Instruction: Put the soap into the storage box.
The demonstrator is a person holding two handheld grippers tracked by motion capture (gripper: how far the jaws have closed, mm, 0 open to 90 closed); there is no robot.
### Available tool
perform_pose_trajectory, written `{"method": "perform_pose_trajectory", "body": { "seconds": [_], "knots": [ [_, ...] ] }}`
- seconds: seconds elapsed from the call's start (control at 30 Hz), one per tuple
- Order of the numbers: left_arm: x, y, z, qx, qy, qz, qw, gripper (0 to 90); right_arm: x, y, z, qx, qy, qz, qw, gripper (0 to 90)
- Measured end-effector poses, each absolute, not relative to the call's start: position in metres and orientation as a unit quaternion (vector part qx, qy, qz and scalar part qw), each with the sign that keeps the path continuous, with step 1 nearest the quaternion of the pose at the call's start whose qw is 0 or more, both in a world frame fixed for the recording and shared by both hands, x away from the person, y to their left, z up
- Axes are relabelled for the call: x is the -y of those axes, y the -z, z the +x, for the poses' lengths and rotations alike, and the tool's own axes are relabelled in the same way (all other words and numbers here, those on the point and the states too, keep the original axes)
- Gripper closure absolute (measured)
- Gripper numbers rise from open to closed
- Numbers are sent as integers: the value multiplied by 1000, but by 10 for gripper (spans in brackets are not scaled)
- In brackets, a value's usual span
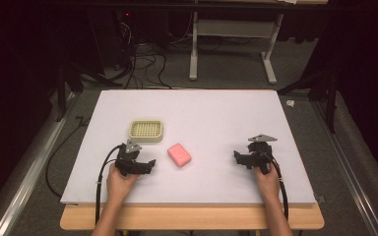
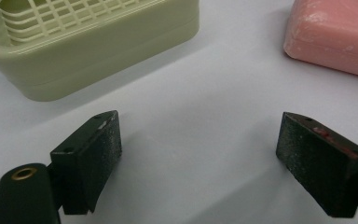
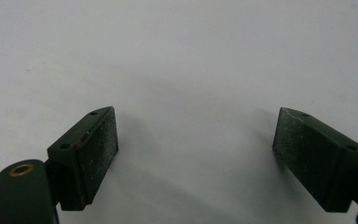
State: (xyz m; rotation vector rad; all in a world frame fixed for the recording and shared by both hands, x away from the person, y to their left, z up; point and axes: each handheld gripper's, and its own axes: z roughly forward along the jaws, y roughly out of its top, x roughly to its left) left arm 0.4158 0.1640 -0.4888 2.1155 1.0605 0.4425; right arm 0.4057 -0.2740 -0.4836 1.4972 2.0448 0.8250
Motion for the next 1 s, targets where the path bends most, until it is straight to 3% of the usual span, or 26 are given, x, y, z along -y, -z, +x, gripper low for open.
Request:
{"method": "perform_pose_trajectory", "body": {
  "seconds": [1.0],
  "knots": [
    [-164,488,416,-410,-174,820,359,159,274,484,406,-745,-301,546,236,146]
  ]
}}
